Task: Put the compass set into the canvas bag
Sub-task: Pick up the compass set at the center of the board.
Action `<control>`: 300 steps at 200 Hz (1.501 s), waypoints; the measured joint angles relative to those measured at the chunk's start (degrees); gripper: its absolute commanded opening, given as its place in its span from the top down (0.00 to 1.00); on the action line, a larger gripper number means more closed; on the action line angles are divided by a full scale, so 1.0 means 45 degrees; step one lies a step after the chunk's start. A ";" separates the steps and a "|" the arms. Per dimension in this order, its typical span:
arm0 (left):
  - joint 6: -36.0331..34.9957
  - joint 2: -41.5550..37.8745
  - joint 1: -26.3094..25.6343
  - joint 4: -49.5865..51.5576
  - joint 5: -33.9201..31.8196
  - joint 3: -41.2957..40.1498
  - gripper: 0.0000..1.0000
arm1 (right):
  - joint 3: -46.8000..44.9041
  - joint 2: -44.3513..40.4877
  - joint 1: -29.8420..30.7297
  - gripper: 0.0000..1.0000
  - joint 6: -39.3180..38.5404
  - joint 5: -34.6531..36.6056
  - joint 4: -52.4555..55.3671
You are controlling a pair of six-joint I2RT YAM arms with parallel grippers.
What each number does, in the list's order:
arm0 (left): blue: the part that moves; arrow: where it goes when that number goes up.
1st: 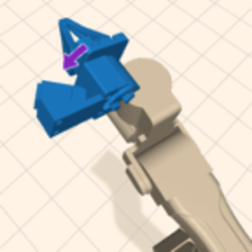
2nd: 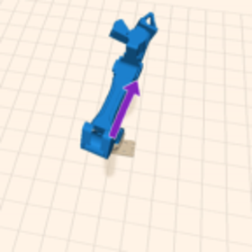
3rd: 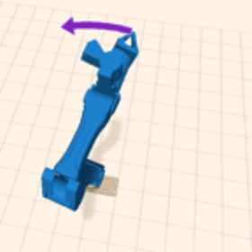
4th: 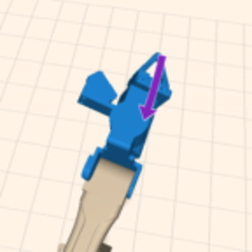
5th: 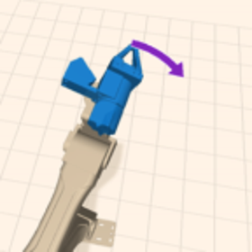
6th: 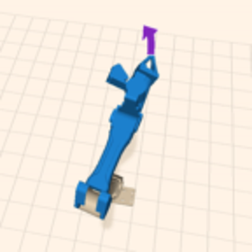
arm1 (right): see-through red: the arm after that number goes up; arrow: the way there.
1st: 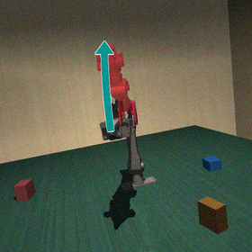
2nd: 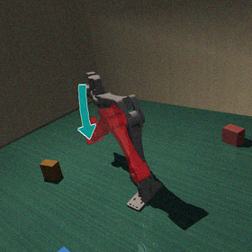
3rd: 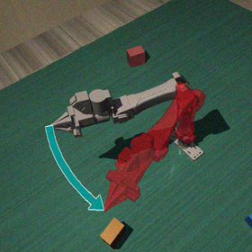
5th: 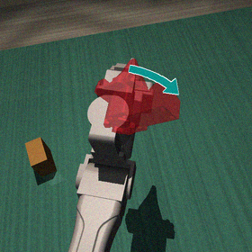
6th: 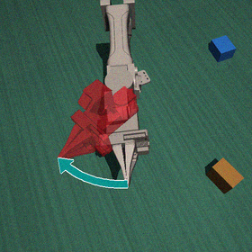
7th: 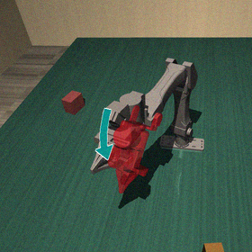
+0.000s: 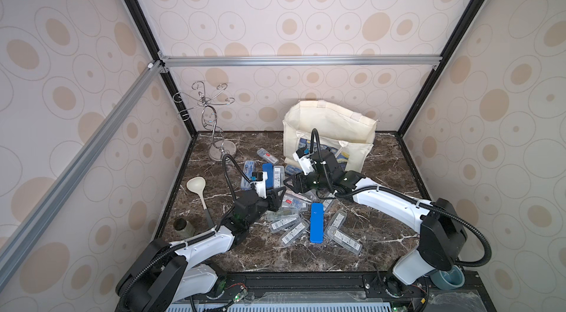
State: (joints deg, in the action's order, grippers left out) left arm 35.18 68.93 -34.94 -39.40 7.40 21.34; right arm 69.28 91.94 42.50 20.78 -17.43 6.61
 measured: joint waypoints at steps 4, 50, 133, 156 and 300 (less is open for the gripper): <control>-0.0010 0.0053 0.0000 -0.0146 0.0117 0.0000 0.62 | 0.0073 0.0053 0.0000 0.45 0.0024 -0.0087 0.0005; -0.0024 0.0403 -0.0024 -0.0967 0.1010 -0.0010 0.62 | 0.0568 0.0311 0.0024 0.57 0.0267 -0.0559 0.0058; -0.0019 0.0398 -0.0024 -0.2001 0.1336 -0.0301 0.61 | 0.1078 0.0792 0.0034 0.76 0.0622 -0.0840 0.0126; -0.0005 0.0369 -0.0019 -0.2399 0.1326 -0.0466 0.61 | 0.1132 0.0797 0.0029 0.83 0.0729 -0.1141 0.0034; -0.0447 -0.1054 -0.0049 -0.2385 0.1413 -0.0690 0.00 | 0.3191 0.0792 0.0058 0.90 -0.0971 0.0340 0.1409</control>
State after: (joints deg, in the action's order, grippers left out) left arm 33.17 64.18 -35.16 -50.13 13.76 18.24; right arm 83.64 95.50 42.76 16.40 -15.90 12.95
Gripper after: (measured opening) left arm 0.998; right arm 0.206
